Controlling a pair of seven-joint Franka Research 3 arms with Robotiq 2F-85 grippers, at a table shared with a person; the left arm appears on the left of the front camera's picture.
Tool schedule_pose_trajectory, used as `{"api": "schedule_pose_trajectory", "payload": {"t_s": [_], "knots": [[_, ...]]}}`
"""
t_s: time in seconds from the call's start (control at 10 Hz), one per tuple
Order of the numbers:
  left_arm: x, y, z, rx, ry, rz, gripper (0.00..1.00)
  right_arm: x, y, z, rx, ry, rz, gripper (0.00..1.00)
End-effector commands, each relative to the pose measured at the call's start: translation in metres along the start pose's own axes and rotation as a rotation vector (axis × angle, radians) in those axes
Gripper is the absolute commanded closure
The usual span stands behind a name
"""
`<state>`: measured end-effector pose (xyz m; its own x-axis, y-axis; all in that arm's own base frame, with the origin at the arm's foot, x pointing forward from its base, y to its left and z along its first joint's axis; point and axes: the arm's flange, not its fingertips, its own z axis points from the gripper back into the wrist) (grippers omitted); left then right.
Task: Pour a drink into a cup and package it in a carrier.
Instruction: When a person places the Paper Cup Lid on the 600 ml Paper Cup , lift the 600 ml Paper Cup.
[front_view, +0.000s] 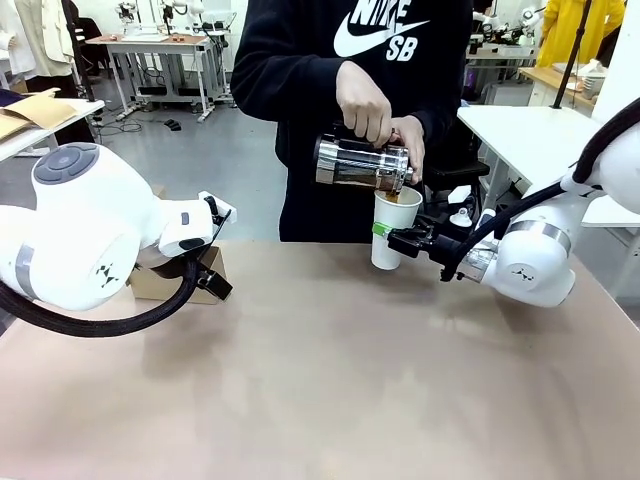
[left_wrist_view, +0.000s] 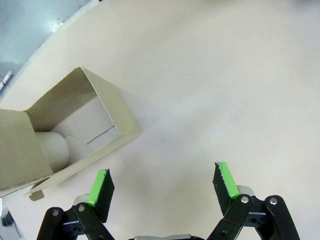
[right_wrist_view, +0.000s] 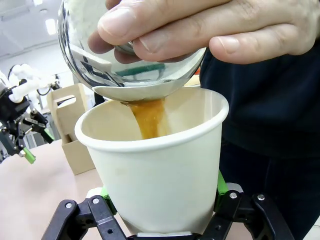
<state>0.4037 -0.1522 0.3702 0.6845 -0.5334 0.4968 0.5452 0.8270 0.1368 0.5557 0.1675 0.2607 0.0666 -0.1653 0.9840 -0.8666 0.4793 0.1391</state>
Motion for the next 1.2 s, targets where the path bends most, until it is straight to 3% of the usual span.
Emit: {"api": "schedule_pose_trajectory", "payload": {"t_s": [0.0,1.1], "knots": [[-0.0001,0.0002,0.0002,-0.001,-0.001,0.001,0.0,0.0013,0.0009,-0.0017,-0.001,0.003,0.002,0.19],[-0.0001,0.0002,0.0002,-0.001,-0.001,0.001,0.0,0.0013,0.0009,-0.0017,-0.001,0.003,0.002,0.19]]}}
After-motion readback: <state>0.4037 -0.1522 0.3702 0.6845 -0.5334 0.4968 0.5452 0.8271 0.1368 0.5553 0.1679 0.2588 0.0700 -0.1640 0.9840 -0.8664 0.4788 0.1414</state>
